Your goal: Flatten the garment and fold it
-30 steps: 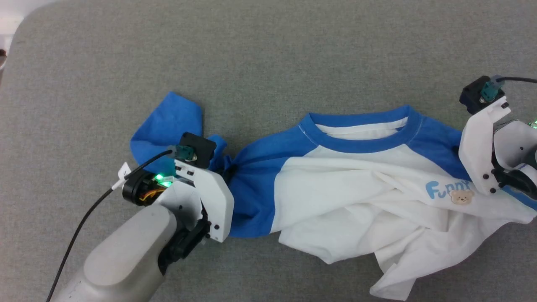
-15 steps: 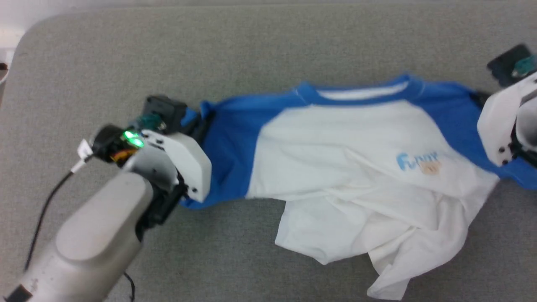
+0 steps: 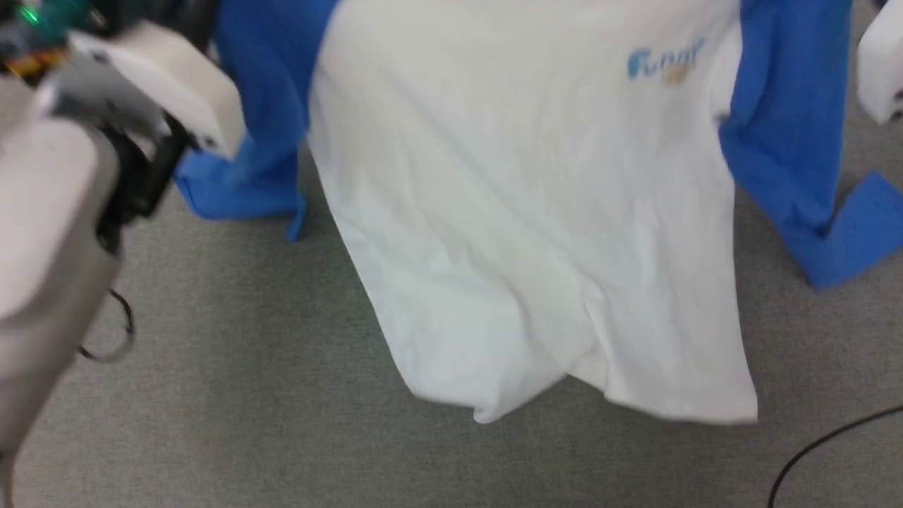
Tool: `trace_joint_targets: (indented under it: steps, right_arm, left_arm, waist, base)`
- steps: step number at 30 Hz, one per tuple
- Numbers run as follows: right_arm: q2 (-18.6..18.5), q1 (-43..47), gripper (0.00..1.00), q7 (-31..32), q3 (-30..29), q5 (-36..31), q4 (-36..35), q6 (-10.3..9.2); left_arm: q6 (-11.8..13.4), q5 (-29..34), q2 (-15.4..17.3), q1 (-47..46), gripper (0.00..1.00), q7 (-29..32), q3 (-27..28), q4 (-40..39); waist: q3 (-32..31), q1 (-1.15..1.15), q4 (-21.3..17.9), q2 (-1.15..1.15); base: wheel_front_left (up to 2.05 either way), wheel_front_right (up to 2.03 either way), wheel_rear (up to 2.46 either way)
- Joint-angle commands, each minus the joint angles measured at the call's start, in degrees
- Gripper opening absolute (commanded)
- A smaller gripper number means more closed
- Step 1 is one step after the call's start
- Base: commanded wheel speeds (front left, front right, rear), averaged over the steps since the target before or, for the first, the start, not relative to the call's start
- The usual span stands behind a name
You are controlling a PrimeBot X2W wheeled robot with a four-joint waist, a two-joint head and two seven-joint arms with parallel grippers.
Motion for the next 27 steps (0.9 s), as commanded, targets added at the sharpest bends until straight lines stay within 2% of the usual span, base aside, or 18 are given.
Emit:
trace_joint_targets:
  steps: [1,4,8,17,22,27]
  right_arm:
    - [0.22,-2.84,0.00,0.64,-0.63,-0.68,-0.36,-0.14]
    - [0.45,-8.39,0.00,1.80,-1.70,-1.93,-0.68,-0.14]
    - [1.62,-16.36,0.00,1.71,-4.47,-5.17,0.34,-0.14]
    - [6.96,-32.94,0.00,-4.22,-13.79,-17.36,5.00,-0.14]
    - [9.68,-39.54,0.00,-10.36,-18.21,-23.72,7.13,-0.14]
    - [11.00,-41.07,0.00,-13.86,-18.62,-25.67,10.30,-0.14]
  left_arm:
    - [-0.48,0.26,0.66,-3.02,0.00,0.30,1.02,0.63]
    - [-0.91,1.14,0.97,-9.01,0.00,0.38,2.50,1.99]
    - [-0.06,3.92,1.62,-17.40,0.00,-0.65,4.47,4.05]
    - [5.11,9.48,2.50,-32.57,0.00,-7.21,9.76,8.50]
    - [7.95,11.70,2.98,-36.91,0.00,-12.12,11.87,9.89]
    - [7.11,11.62,3.11,-37.03,0.00,-13.72,11.55,12.41]
  waist:
    - [2.85,0.00,-0.95,0.00]
    - [6.14,0.00,-1.51,0.00]
    - [10.75,0.00,-2.41,0.00]
    - [18.01,0.00,-4.30,0.00]
    - [19.66,0.00,-4.72,0.00]
    - [20.65,0.00,-4.61,0.00]
  base:
    - [0.00,0.00,0.00]
    - [0.00,0.00,0.00]
    - [0.00,0.00,0.00]
    - [0.00,0.00,0.00]
    - [0.00,0.00,0.00]
    - [0.00,0.00,0.00]
